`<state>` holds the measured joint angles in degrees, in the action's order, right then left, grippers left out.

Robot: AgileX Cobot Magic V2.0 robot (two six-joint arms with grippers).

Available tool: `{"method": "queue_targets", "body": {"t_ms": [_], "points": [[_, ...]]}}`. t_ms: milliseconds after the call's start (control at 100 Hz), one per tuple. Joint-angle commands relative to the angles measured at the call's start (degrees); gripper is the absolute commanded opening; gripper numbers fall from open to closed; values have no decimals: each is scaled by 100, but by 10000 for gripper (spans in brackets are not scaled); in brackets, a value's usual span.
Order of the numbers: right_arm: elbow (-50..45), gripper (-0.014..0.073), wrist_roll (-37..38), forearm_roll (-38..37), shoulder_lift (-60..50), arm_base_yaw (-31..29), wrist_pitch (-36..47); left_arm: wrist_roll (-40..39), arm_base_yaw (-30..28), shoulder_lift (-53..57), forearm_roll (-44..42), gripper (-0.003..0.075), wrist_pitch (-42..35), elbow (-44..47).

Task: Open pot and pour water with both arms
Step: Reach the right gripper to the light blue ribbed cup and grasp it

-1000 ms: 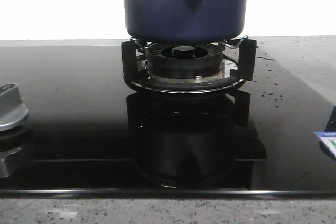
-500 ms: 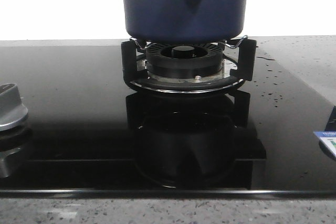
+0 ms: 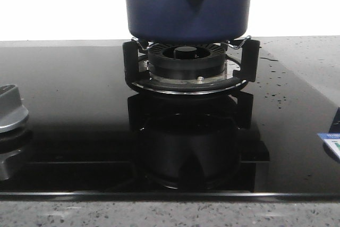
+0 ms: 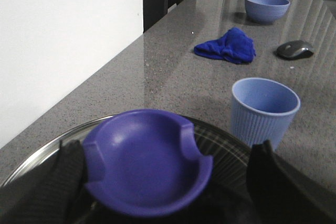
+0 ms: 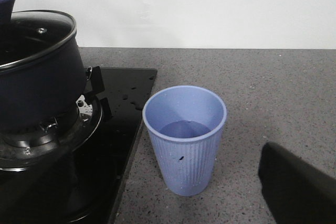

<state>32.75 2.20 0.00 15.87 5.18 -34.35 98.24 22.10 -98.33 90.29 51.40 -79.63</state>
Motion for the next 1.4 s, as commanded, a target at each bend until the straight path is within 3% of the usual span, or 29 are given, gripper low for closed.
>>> {"method": "queue_targets", "body": {"t_ms": [0,280,590,980,1390], "points": [[189,617,-62,-55,114,0,491,-4,98,77,627,557,154,-261],[189,617,-62,-55,114,0,523,-4,131,-217,1056,540,188,-335],[179,617,-62,-55,114,0,523,-4,108,-208,1314,335,188,-371],[121,617,-52,-987,125,0,532,-4,84,736,1354,333,171,-626],[-1282,617,78,-1013,649,0,2683,-110,84,1628,1354,333,171,-626]]}}
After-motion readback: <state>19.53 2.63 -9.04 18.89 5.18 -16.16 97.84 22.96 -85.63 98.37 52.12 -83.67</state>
